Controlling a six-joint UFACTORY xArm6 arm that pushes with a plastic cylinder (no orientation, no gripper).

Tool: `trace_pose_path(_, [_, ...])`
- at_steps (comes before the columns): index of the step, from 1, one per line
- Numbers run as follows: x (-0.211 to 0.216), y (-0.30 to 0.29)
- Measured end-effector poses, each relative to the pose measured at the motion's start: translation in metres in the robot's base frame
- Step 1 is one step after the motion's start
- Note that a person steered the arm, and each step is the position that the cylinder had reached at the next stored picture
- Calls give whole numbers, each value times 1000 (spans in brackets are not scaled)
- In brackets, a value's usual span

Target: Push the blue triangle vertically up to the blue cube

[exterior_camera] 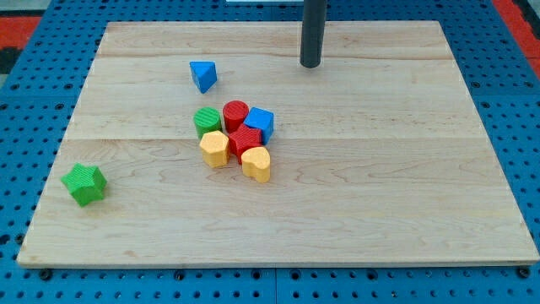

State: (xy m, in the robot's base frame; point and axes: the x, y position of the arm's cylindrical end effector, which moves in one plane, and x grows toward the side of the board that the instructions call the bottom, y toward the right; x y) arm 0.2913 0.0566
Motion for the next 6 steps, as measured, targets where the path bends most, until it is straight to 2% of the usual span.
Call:
trace_pose_path(2, [-7, -182])
trace_pose_path(3, [2, -223])
trace_pose_path(4, [28, -232])
trace_pose_path(6, [36, -104])
